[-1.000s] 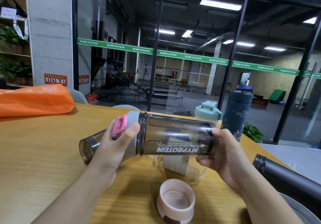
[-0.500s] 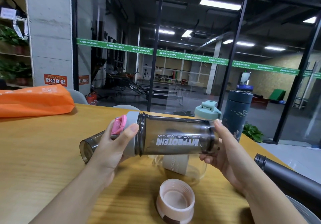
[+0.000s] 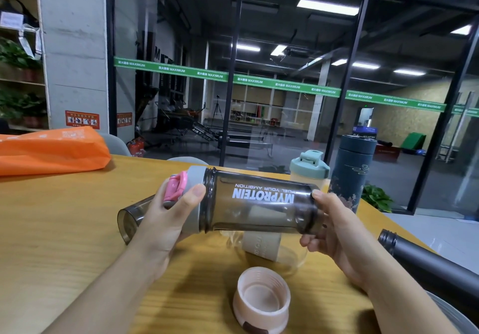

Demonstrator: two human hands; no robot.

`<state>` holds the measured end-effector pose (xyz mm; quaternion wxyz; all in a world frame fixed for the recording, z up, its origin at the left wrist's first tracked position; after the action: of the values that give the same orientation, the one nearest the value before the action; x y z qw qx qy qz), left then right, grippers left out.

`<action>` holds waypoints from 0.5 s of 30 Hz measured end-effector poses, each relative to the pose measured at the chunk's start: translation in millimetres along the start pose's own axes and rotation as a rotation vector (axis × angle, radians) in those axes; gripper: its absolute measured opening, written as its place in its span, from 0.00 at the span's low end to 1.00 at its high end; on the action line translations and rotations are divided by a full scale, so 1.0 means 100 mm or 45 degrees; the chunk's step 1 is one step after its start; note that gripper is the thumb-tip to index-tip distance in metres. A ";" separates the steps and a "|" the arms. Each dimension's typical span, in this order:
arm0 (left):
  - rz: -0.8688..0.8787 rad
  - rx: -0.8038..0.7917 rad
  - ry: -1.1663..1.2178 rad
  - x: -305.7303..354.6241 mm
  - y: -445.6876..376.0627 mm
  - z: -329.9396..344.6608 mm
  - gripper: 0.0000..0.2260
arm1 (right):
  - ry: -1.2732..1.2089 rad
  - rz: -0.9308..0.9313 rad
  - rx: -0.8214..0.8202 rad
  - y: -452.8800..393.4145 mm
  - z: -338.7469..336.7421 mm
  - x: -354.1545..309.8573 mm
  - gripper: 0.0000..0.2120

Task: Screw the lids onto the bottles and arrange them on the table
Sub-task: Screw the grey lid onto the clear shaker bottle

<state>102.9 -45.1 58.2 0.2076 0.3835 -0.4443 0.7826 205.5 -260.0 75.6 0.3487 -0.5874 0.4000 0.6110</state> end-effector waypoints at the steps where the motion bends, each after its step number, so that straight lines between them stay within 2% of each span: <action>1: 0.002 0.009 -0.003 0.00 0.00 -0.01 0.11 | 0.015 -0.009 0.019 0.00 0.00 0.00 0.19; 7: 0.014 0.032 -0.013 -0.01 0.00 -0.01 0.12 | 0.057 -0.044 0.088 0.01 0.02 -0.02 0.28; 11: 0.009 0.044 0.023 -0.04 -0.02 -0.01 0.12 | 0.044 -0.121 0.071 0.01 0.02 -0.03 0.24; 15: -0.044 0.114 0.062 -0.06 -0.03 -0.04 0.18 | 0.045 -0.163 -0.062 0.04 0.00 -0.05 0.19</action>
<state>107.6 -40.3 53.9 0.2145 0.3808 -0.3968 0.8072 201.9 -261.2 81.2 0.3655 -0.6307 0.3526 0.5867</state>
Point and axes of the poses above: each hand's wrist, its own y-axis away from the middle knuckle, its own z-axis out of the palm, x = y × z, the point moved 1 cm from there along -y, towards the middle knuckle, and after that the axes turned 12 degrees about z, right-handed, at the moved point
